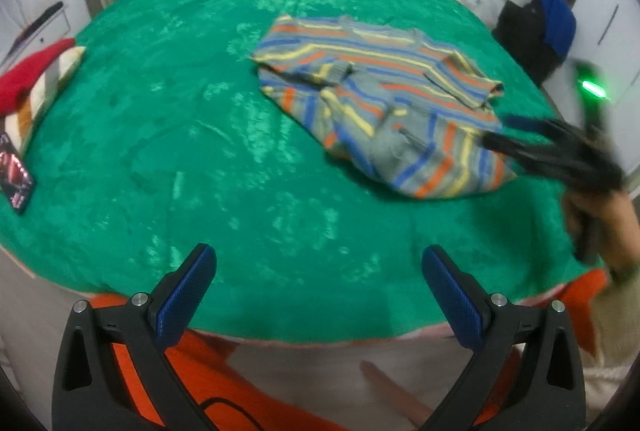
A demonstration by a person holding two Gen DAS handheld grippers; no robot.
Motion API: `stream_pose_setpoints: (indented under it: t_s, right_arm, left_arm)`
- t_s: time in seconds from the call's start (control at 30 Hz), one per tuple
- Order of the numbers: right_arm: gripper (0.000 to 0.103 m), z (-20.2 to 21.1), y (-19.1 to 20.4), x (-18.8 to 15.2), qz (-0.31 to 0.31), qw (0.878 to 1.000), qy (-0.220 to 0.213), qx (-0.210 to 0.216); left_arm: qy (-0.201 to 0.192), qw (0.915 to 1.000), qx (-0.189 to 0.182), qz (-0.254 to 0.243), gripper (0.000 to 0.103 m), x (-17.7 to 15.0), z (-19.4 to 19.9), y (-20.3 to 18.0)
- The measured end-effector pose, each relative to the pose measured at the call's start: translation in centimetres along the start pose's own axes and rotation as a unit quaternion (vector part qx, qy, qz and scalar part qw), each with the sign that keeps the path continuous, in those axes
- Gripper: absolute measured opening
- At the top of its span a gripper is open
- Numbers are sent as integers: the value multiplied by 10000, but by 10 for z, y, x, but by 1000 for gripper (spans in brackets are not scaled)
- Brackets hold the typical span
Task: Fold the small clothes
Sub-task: 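Grasp the striped sweater's hem with the right tool while the left tool grasps it too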
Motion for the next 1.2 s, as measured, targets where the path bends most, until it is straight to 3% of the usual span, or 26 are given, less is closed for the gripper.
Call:
stream_pose_setpoints:
  t_s: [0.03, 0.1, 0.13, 0.17, 0.23, 0.33, 0.43, 0.57, 0.67, 0.7, 0.83, 0.87, 1.0, 1.13, 1.2]
  right_arm:
    - [79, -16, -2, 7, 88, 9998, 177, 65]
    - [58, -56, -1, 11, 294, 9958, 823, 275]
    - [28, -70, 1, 9, 341, 9922, 1133, 397]
    - [9, -75, 6, 5, 564, 9900, 1270, 262]
    - [8, -56, 22, -1, 910, 9896, 1087, 260]
    - [8, 6, 64, -31, 1627, 9803, 819, 766]
    - [7, 48, 87, -89, 2349, 9606, 1219, 852]
    - [4, 48, 54, -161, 1974, 9598, 1919, 542]
    - [11, 50, 21, -176, 1249, 9742, 1838, 406]
    - [14, 55, 18, -173, 1145, 9779, 1710, 375]
    - [54, 81, 18, -121, 747, 9936, 626, 577]
    - [58, 80, 22, -100, 662, 9949, 323, 696]
    - [58, 29, 28, -11, -72, 9857, -285, 1659]
    - [59, -59, 19, 42, -1044, 9767, -184, 1866]
    - [31, -109, 11, 51, -1595, 9695, 66, 1861]
  left_arm:
    - [-10, 10000, 29, -9, 102, -1, 2, -2]
    - [-5, 10000, 67, 4, 102, -2, 3, -2]
    - [24, 9999, 90, 41, 102, -3, 4, 2]
    - [28, 9999, 117, 81, 102, -4, 4, 6]
    - [-11, 9995, 247, 216, 102, -8, 6, 22]
    - [-50, 9981, 405, 455, 102, -14, 5, 41]
    - [-2, 9975, 333, 622, 102, -15, -3, 44]
    - [118, 9981, 170, 584, 102, -12, -16, 27]
    - [124, 9986, 115, 496, 102, -12, -12, 18]
    - [91, 9988, 113, 475, 102, -13, -10, 19]
    - [43, 9981, 206, 578, 102, -16, -8, 30]
    - [68, 9977, 207, 635, 102, -15, -10, 32]
    - [61, 9970, 114, 768, 102, -17, -5, 35]
    - [-7, 9961, 195, 862, 102, -22, 3, 47]
    - [19, 9946, 230, 1010, 102, -27, 5, 60]
Point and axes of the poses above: each gripper's, at about its wrist camera, not at the fingertips, and z roughly against the way its jaws point, y to its left, x to its top, the point moved 3 cm from there along -z, roughly the way its jaws point, and after that the axes turned 14 degrees about x, right-handed, at the moved point
